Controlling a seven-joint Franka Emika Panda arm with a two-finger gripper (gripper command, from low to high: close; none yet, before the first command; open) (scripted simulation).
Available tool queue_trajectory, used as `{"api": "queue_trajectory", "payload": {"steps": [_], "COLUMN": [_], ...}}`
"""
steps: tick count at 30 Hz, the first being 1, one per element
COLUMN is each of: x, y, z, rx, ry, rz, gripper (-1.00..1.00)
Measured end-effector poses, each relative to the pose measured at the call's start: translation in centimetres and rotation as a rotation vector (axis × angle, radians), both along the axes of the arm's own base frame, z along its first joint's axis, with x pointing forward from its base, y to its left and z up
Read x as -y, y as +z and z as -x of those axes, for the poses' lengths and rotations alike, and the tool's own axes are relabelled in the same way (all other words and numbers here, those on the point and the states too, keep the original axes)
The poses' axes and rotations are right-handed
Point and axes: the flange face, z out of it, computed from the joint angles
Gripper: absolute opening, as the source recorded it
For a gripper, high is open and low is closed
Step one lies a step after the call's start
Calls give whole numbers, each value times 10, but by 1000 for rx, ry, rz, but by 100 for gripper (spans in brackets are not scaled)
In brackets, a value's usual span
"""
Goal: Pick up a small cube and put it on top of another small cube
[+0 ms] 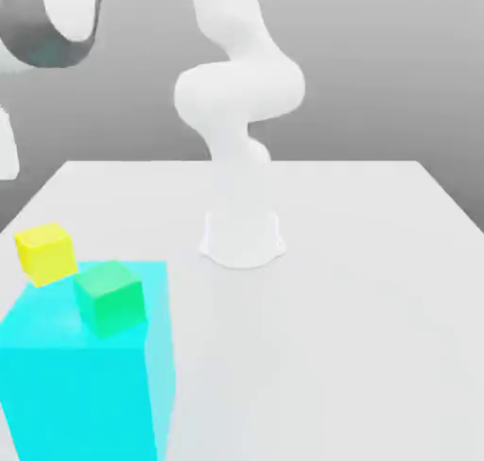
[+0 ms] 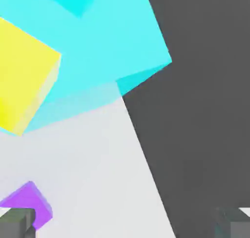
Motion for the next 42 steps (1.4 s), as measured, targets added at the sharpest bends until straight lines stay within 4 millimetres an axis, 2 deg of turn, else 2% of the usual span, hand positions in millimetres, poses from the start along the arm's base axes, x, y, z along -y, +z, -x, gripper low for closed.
{"api": "queue_trajectory", "payload": {"steps": [11, 15, 16, 21, 22, 23, 25, 28, 35, 42], "x": [14, 15, 14, 14, 14, 14, 15, 15, 20, 6], "y": [-145, -197, -209, -210, -216, -212, -191, -153, -63, 13], "z": [31, 33, 33, 34, 34, 34, 34, 34, 26, 21], "rx": [-240, -254, -256, -259, -260, -259, -257, -257, -220, -200], "ry": [452, 483, 485, 485, 487, 486, 485, 479, 314, 169], "rz": [82, 85, 85, 85, 84, 84, 85, 86, 96, 90], "gripper": [0, 0, -100, -100, -100, -100, -100, -100, -100, -100]}}
